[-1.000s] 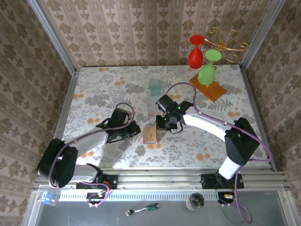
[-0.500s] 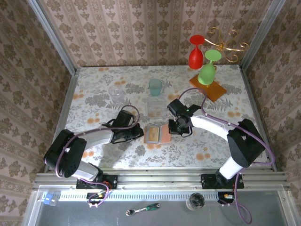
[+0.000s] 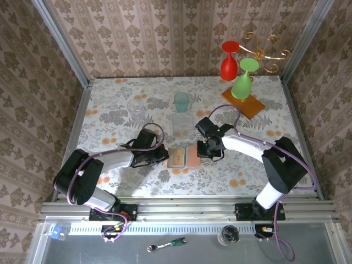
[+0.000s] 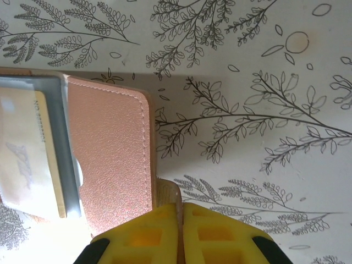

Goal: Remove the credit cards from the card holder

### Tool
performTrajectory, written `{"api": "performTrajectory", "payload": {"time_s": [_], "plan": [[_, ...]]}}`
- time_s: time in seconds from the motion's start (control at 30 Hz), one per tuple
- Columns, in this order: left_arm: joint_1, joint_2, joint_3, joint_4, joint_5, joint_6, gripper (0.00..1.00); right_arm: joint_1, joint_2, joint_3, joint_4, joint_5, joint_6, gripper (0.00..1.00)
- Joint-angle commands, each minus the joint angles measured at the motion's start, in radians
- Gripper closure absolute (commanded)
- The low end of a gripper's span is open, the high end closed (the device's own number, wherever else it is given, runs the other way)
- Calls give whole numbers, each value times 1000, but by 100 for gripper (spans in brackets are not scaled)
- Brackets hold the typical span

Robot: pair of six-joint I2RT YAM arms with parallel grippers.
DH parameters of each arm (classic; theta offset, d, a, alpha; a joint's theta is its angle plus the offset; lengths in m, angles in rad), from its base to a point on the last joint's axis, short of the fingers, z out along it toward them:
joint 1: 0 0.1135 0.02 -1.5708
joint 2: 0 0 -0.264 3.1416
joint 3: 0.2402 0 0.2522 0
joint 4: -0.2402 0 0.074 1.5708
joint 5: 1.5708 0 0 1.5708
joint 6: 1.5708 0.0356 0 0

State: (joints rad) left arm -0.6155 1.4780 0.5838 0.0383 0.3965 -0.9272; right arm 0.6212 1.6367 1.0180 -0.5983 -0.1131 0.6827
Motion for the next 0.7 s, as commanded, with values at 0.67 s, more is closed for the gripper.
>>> {"api": "performTrajectory", "payload": {"time_s": [0.67], "plan": [[29,32,-25,-37,3,7,100,-6,88,-44,86,19,6,91]]}}
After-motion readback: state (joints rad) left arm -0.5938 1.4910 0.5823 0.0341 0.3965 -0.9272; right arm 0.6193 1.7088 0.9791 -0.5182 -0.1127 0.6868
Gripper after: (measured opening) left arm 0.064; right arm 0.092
